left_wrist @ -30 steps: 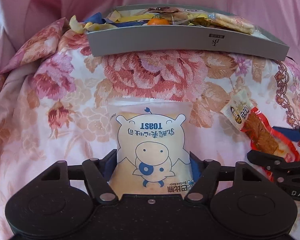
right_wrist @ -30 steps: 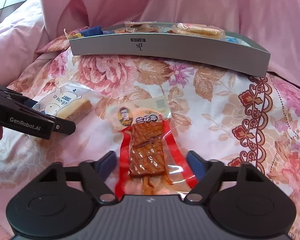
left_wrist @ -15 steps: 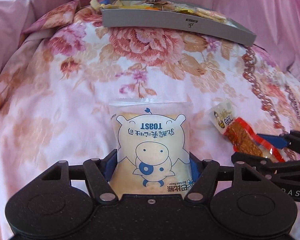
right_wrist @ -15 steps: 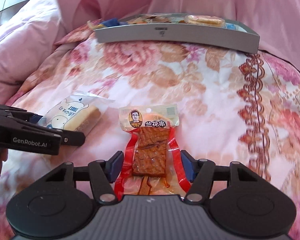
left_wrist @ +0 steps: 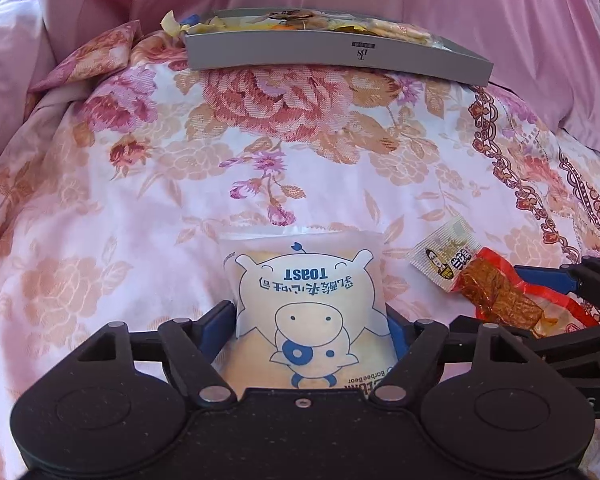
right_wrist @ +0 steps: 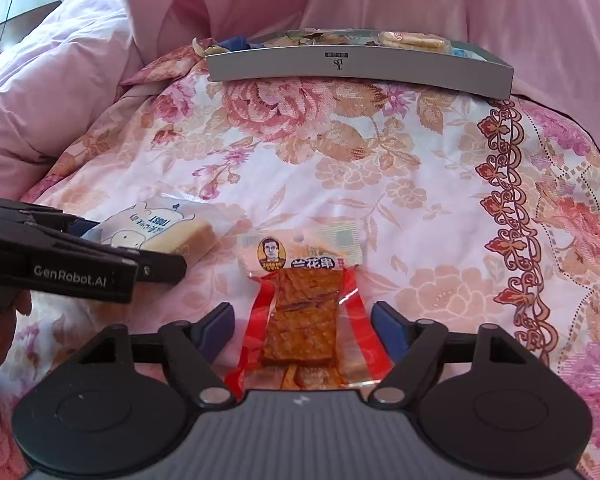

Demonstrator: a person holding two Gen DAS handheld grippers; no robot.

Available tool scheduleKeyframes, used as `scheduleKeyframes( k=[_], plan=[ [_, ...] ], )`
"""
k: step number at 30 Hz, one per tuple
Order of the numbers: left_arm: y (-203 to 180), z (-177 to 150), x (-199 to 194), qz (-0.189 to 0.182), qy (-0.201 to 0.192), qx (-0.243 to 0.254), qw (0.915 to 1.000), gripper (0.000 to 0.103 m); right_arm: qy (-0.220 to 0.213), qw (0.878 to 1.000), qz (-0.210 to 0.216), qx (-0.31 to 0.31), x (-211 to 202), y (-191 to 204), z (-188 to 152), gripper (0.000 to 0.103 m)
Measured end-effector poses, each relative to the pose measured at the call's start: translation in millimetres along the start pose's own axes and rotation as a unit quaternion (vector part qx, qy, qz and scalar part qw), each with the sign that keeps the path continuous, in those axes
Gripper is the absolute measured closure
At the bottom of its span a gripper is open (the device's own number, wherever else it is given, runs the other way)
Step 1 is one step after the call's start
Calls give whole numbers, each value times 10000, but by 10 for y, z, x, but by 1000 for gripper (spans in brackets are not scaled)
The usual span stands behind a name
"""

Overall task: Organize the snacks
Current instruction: 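Lift and carry the TOAST pack and red strip pack toward the grey tray with both tools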

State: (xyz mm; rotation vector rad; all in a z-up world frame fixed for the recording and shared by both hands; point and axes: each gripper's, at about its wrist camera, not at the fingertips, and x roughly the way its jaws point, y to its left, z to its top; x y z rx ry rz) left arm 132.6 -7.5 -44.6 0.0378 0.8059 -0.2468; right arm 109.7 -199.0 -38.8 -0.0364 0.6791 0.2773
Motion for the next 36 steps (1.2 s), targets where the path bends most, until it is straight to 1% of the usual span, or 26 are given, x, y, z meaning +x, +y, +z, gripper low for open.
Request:
scheduleKeyframes(
  k=[1,3,4,5,10,14,18,21,23,24,25,26,29,31,33,36],
  plan=[
    [2,1,4,-8,-8,8,10000,28,-22,10000,-16,60,15,-3,-7,22],
    [3,0,4,-14,-33,24,10000,29,-85,9998,-102,141,23,-2,-17,26],
    [2,0,5,-14,-34,24,10000,30,-100,9997,-197,101,28,16,-22,34],
    [0,-1,2,-14,-36,28,10000,31,-106,9997,-224,55,28,32,-23,37],
    [-11,7,-27,-52,-47,-13,10000,35,-64,9995,-294,-28,22,80,-13,39],
    [-18,-2,-55,-124,-36,-66,9999,35,2,9998,-173,60,-16,91,3,40],
    [4,-16,-75,-135,-101,-158,9997,35,-73,9998,-164,-132,-54,113,-1,41],
    [8,-28,-90,-115,-174,-210,9996,36,-182,9981,-280,-522,-97,198,6,50],
    [-9,-43,-85,-92,-179,-165,9997,36,-198,9957,-407,-802,-102,259,-9,49],
    [-18,-48,-81,-75,-177,-144,9997,36,-168,9958,-404,-808,-94,262,-18,49],
    [-20,-52,-85,-62,-195,-149,9997,36,-132,9964,-392,-736,-84,244,-17,46],
    [-14,-53,-91,-65,-207,-171,9996,36,-101,9980,-347,-511,-81,192,-6,42],
    [20,-47,-102,-84,-249,-286,9992,36,87,9999,-102,46,-36,25,30,37],
    [34,-46,-107,-78,-277,-362,9989,36,156,9998,-4,97,-3,-18,54,35],
    [45,-46,-122,-83,-322,-433,9985,36,130,9998,20,179,12,-36,53,37],
    [53,-38,-146,-111,-410,-521,9977,36,-60,9998,-21,186,-27,1,-3,40]
  ],
)
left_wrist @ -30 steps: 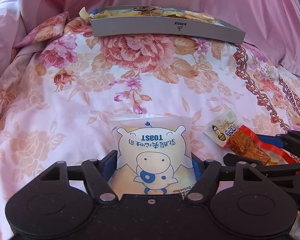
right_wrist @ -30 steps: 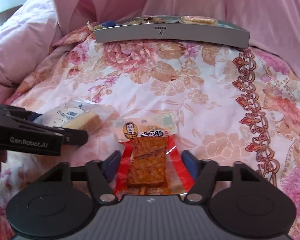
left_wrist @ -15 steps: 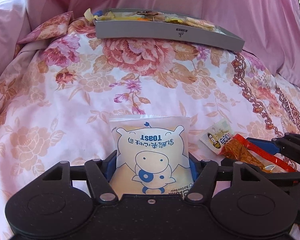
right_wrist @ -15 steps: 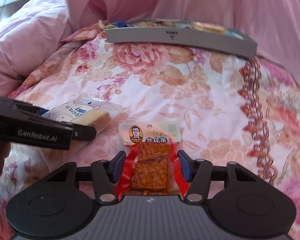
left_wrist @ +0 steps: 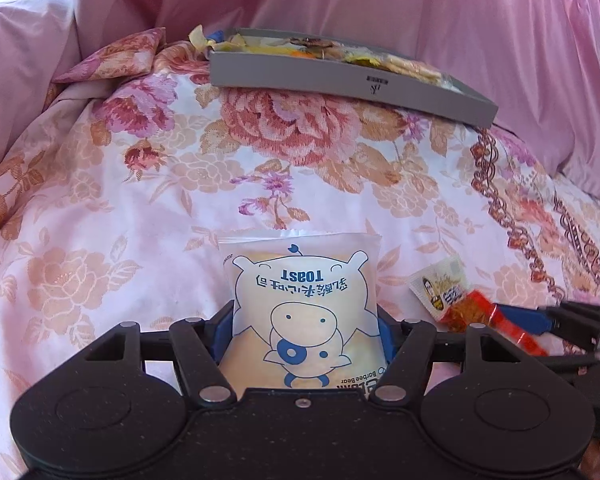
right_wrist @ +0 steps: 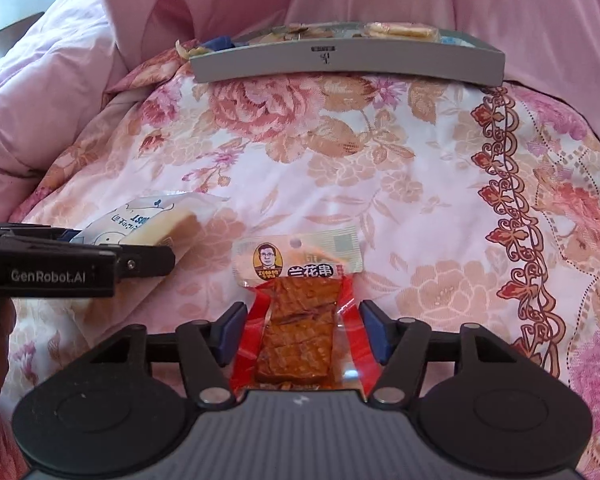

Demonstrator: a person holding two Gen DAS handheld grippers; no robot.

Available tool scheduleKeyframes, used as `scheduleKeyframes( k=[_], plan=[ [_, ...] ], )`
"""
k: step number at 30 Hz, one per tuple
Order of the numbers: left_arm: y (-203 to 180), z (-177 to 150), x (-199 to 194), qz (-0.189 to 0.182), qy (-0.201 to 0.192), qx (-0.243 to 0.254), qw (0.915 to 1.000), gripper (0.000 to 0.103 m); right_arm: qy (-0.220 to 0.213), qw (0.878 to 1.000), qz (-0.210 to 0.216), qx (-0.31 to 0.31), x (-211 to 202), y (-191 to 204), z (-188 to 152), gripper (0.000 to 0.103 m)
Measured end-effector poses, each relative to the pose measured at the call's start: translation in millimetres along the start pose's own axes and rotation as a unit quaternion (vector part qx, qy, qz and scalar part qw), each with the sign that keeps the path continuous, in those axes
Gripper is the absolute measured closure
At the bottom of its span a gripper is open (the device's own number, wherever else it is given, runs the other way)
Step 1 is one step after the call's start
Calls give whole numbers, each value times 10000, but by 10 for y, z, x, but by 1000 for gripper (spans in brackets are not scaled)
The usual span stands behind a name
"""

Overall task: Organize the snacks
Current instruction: 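Lift and carry the TOAST pack and red strip pack toward the grey tray with both tools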

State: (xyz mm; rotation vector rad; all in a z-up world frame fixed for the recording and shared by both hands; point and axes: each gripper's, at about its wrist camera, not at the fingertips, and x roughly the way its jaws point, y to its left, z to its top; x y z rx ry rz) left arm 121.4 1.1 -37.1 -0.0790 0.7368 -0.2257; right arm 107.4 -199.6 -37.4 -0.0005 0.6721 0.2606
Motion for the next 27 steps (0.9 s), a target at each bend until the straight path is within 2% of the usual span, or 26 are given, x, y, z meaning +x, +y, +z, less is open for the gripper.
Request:
scheduleKeyframes(
  k=[2,4,7,9,10,13,15,18,19,22,27],
  plan=[
    [-3,5,-12,-32,-45,-35,10000,36,-184,9998,6,-87,-68,47,-12,53],
    [-8,5,-19,-56,-49,-38,10000,36,-140,9997,-3,-187,-82,86,-4,53],
    [-9,6,-37,-66,-68,-45,9999,36,-134,9999,56,-15,-99,60,-3,55],
    [-1,12,-50,-67,-101,-66,9999,36,-161,9996,90,197,-125,14,7,62],
    [2,14,-53,-68,-114,-71,9999,36,-153,9995,108,266,-136,1,14,62],
    [3,14,-56,-70,-100,-79,9999,36,-119,9998,73,142,-139,17,11,62],
    [1,12,-54,-71,-76,-68,9999,36,-10,10000,28,88,-113,38,8,58],
    [-1,13,-53,-72,-80,-68,9999,36,159,9985,145,498,-73,-31,32,47],
    [-2,14,-52,-69,-83,-68,9999,36,229,9973,222,654,-54,-62,44,40],
    [5,8,-45,-61,-82,-76,9999,36,341,9954,299,843,1,-74,95,33],
    [18,4,-53,-57,-113,-108,9999,36,297,9991,-41,300,39,82,69,41]
  ],
)
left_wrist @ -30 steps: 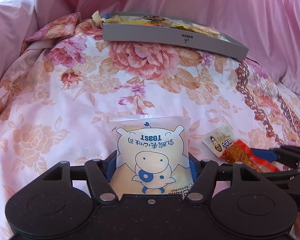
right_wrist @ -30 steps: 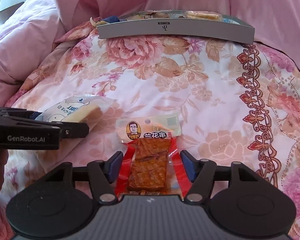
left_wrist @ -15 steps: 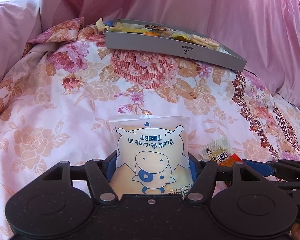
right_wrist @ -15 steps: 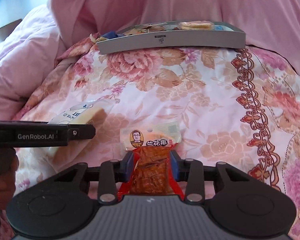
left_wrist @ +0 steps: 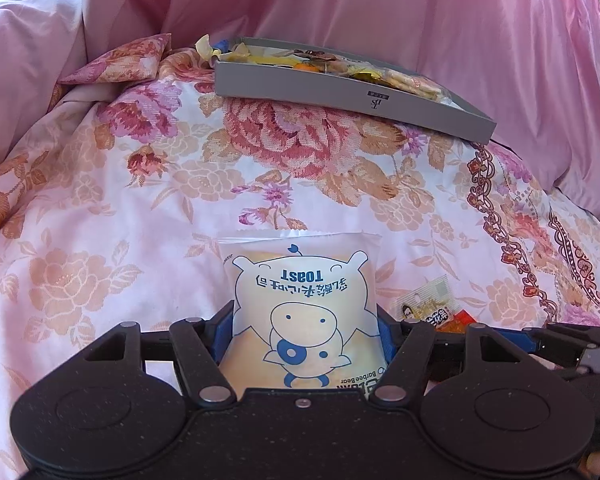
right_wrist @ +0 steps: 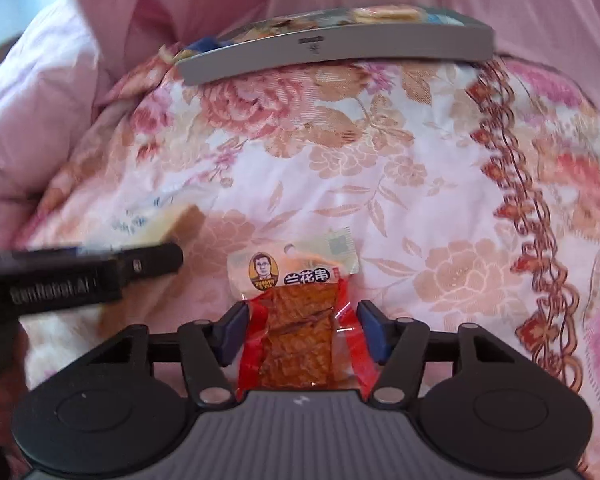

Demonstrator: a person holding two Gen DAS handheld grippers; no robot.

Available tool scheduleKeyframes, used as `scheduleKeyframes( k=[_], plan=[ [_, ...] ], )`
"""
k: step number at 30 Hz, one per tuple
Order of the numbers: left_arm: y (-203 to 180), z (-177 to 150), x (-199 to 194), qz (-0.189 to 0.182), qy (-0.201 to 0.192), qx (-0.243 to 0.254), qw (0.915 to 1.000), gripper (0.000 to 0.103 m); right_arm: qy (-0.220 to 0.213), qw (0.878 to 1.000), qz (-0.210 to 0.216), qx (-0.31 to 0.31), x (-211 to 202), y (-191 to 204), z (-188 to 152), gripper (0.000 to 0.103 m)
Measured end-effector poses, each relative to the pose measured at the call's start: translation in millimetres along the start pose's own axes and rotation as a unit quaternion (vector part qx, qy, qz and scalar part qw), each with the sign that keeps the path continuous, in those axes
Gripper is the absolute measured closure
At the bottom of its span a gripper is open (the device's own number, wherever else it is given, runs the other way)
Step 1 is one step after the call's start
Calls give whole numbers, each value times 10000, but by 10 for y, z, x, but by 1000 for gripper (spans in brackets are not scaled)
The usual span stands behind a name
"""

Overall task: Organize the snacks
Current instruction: 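Lift and carry the TOAST pack and red strip pack toward the grey tray with both tools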

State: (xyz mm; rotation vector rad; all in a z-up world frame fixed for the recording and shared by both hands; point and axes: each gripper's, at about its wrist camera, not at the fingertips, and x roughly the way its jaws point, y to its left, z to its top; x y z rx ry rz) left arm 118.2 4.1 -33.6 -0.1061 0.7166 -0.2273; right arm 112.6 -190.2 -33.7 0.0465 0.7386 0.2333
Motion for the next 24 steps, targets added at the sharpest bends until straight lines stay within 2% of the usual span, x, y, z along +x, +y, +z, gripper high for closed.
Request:
scheduleKeyframes(
  k=[3,4,11,17,24],
  plan=[
    [-9,-2,-14,-30,-36,11,10000,36,-29,9998,-52,-202,-43,50,2,48],
    [-11,0,-20,-33,-49,17,10000,36,-82,9997,15,-215,-72,49,15,60],
    [-4,13,-55,-17,-129,-20,9999,36,-135,9998,84,-133,-146,26,26,61],
    [-3,54,-102,-23,-258,-61,9996,36,-429,9973,-25,-591,-278,128,41,60],
    [-4,119,-129,-16,-395,-116,9992,36,-720,9953,-37,-652,-348,114,132,60]
  ],
)
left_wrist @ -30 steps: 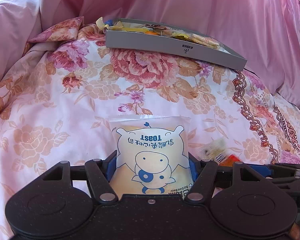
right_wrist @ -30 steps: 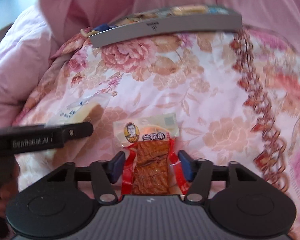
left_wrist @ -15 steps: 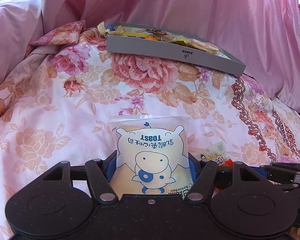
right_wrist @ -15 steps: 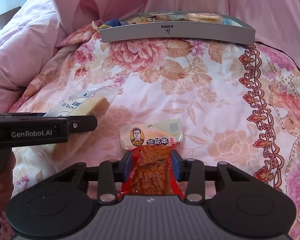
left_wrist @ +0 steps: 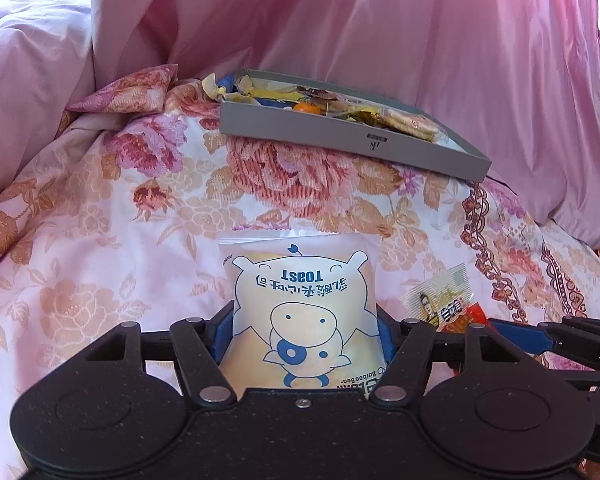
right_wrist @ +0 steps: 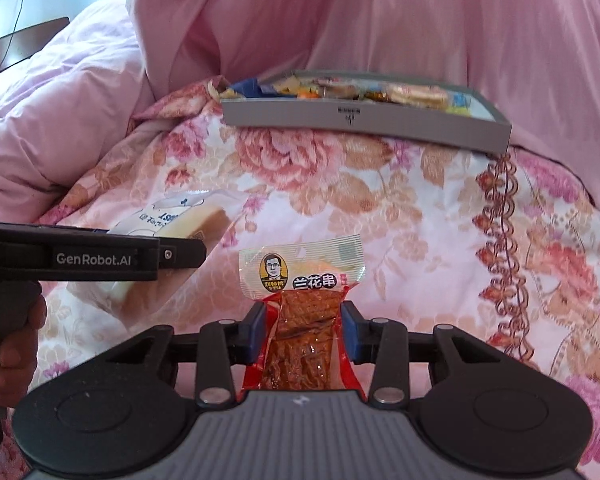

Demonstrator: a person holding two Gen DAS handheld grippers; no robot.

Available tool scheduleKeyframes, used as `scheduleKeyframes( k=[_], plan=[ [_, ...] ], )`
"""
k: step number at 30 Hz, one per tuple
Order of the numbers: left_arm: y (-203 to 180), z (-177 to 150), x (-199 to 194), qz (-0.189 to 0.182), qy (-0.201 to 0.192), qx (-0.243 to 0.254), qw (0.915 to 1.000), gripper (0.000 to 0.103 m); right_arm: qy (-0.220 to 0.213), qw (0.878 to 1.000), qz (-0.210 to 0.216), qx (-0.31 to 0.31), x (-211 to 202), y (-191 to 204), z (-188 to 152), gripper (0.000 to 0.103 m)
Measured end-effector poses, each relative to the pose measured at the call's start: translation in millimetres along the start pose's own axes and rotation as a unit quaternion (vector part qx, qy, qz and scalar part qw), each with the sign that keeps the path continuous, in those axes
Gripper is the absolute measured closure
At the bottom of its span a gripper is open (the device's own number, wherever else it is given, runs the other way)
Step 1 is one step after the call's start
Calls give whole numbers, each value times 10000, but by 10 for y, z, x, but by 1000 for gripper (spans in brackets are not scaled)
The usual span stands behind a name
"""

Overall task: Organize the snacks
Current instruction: 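Lift and carry the TOAST pack and red strip pack toward the grey tray with both tools, then lower both packs into the tray and open both tools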

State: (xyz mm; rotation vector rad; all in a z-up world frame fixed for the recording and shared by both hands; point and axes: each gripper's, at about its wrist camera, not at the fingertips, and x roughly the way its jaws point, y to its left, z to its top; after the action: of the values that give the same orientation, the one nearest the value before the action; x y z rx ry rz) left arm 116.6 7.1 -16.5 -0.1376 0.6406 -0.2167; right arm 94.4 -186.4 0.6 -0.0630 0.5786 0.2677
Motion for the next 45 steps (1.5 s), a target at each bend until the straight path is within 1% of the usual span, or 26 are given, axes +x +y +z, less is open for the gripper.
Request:
scheduleKeyframes(
  k=[6,13,21,25,29,34,39,42,45],
  plan=[
    [4,40,10,30,-35,-28,10000,36,-205,9997,-25,-91,-42,-12,45,60],
    [38,270,42,153,-169,-111,9997,36,-462,9985,-17,-286,-23,-52,250,60],
    [76,761,218,249,-419,-220,9986,36,-834,9954,-70,-457,66,-206,639,60],
    [62,1102,310,234,-645,-207,9974,36,-1007,9932,-124,-563,108,-300,873,60],
    [44,1470,482,181,-833,-168,9962,36,-1198,9896,-194,-778,187,-380,1194,60],
    [60,1884,827,230,-872,-151,9958,36,-1385,9866,-223,-837,429,-501,1696,59],
    [103,2178,1191,321,-843,43,9959,36,-1446,9862,-229,-778,822,-586,2192,59],
    [146,2267,1398,396,-771,132,9962,36,-1376,9881,-253,-637,1085,-649,2388,59],
    [194,2313,1567,457,-636,79,9969,36,-1274,9899,-287,-546,1316,-704,2469,59]
  ],
)
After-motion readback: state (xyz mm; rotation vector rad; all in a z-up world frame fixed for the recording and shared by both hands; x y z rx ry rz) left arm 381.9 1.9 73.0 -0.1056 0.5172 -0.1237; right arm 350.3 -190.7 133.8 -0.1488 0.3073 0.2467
